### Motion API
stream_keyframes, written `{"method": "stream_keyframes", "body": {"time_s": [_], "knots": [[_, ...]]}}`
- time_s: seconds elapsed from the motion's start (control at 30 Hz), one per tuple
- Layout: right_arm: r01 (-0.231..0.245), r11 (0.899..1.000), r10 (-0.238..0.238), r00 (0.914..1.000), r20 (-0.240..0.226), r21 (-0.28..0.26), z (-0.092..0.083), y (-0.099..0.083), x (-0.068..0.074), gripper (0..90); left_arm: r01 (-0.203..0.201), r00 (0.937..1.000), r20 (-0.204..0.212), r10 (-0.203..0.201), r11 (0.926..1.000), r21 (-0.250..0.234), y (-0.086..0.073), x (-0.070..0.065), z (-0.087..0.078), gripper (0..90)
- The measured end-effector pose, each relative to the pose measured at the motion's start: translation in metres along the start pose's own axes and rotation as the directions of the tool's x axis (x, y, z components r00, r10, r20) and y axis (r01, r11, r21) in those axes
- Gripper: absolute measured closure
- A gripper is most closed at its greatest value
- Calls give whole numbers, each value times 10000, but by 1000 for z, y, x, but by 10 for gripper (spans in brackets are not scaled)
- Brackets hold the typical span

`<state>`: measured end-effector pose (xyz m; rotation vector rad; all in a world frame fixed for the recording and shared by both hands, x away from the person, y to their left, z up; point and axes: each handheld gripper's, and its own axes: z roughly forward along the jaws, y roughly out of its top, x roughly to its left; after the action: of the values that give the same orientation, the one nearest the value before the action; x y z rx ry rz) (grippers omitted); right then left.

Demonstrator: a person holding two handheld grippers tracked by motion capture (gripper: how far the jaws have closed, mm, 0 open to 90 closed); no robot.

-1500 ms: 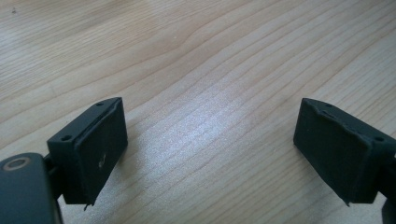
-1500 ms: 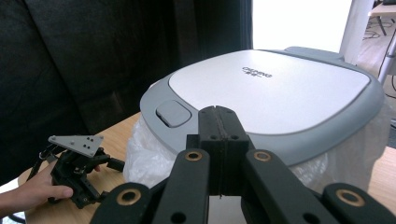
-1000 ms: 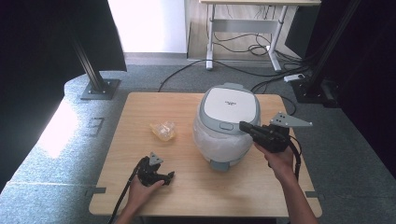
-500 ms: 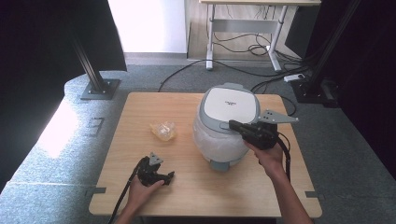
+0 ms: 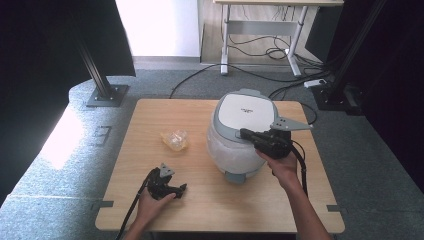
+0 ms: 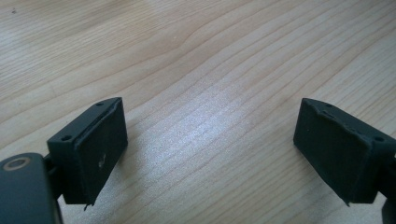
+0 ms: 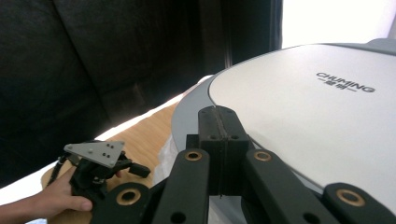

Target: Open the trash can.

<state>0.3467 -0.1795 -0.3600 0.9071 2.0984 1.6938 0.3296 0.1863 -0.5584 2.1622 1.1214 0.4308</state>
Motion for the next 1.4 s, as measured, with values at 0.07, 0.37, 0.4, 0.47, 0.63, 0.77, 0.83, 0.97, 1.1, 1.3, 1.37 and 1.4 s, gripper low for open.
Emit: {"method": "stream_keyframes", "body": {"time_s": [0.07,0.37,0.4,0.47,0.63,0.77,0.83,0.97,1.1,1.3,1.37,1.4], "knots": [[-7,10000,7,10000,-11,10,0,0,0,897,-4,10000,-1,4,10000,0,0,0,0,93],[-64,10000,64,10000,-42,24,0,0,-1,897,-26,10000,31,26,10000,-4,0,0,0,96],[-64,10000,64,10000,-42,24,0,0,-1,897,-26,10000,31,26,10000,-4,0,0,0,96],[-87,10000,87,9999,-73,41,-1,0,-1,898,-27,10000,33,27,10000,-5,0,0,0,96],[-129,9999,130,9998,-120,50,-1,0,-2,898,-28,10000,31,28,10000,-4,0,0,0,95],[-131,9999,131,9998,-113,15,-1,-1,-1,899,-28,10000,33,28,10000,-5,0,0,0,96],[-129,9999,130,9998,-125,32,-1,-1,-2,899,-28,10000,33,28,10000,-4,0,0,0,96],[-136,9999,137,9998,-133,80,-1,-1,-2,899,-29,10000,34,29,10000,-3,0,0,0,96],[-136,9999,138,9998,-139,106,-1,-1,-1,899,-29,10000,33,29,10000,-4,0,0,0,96],[-214,9996,216,9997,-66,170,-3,0,-3,899,-43,10000,38,43,10000,-1,0,0,0,96],[-222,9997,223,9997,-56,143,-3,0,-3,899,-47,10000,50,47,10000,-1,0,0,0,97],[-149,9998,149,9999,-25,154,-4,1,-3,899,-47,10000,50,47,10000,-1,0,0,0,97]]}}
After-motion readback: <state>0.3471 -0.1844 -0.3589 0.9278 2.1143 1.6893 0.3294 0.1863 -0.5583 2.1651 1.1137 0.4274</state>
